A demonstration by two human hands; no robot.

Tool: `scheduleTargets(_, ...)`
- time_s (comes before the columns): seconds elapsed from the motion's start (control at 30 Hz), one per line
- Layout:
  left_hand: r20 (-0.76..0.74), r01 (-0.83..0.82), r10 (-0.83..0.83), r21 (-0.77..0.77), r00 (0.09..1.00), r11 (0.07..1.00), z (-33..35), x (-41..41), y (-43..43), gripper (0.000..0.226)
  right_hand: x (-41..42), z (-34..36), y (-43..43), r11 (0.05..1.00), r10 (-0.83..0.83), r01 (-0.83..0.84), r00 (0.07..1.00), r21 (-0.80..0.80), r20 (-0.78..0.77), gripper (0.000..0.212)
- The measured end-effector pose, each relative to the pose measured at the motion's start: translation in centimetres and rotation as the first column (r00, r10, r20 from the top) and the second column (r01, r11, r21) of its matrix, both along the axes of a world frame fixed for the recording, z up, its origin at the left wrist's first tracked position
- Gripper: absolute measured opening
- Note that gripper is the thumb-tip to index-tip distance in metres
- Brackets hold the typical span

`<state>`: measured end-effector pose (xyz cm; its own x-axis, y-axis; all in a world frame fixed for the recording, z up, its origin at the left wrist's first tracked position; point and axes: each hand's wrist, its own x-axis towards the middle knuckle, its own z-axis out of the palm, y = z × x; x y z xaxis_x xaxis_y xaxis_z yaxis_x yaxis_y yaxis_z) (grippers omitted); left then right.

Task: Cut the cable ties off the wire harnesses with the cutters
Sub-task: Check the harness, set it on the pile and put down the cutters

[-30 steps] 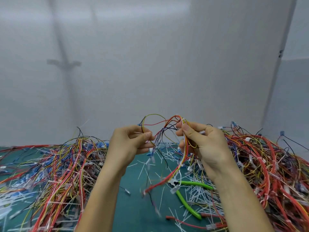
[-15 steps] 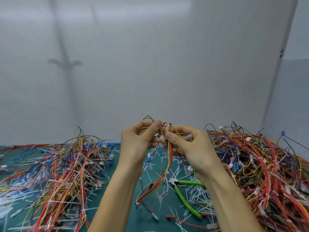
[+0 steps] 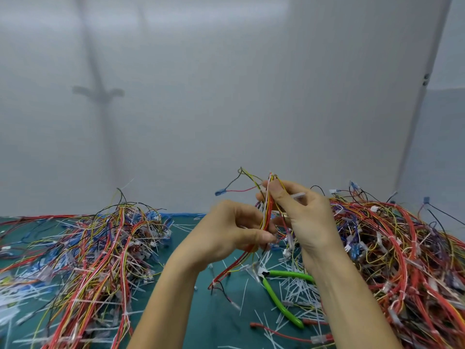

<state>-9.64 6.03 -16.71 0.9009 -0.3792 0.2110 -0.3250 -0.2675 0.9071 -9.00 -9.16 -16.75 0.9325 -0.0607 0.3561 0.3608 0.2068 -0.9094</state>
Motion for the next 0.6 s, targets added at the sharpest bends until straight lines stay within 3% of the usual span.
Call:
scheduleTargets(0.07, 0.015, -0.021, 0.024, -0.140, 1.000, 0.990, 0.0, 0.1, -0.2, 0.010, -0.1, 0.1, -0.1, 0.996, 0.089, -0.088, 0.996, 0.029, -0.033, 0.025)
scheduleTargets(0.17, 0.008, -0.088, 0.097, -0.355, 0.995, 0.931, -0.1, 0.2, -0.2, 0.010, -0.2, 0.1, -0.3, 0.974, 0.209, -0.214, 0.975, -0.077, -0.068, 0.039)
scheduleTargets(0.33, -0.054, -0.214, 0.221, -0.544, 0.974, 0.811, -0.4, 0.8, -0.2, 0.010, -0.3, -0.2, -0.6, 0.895, 0.335, -0.368, 0.928, -0.252, -0.166, 0.035)
scheduleTargets(0.6, -0.175, -0.314, 0.312, -0.818, 0.934, 0.481, 0.0, 1.6, 0.8, 0.007, -0.6, -0.9, -0.3, 0.752, 0.384, -0.467, 0.884, -0.466, -0.265, 0.030)
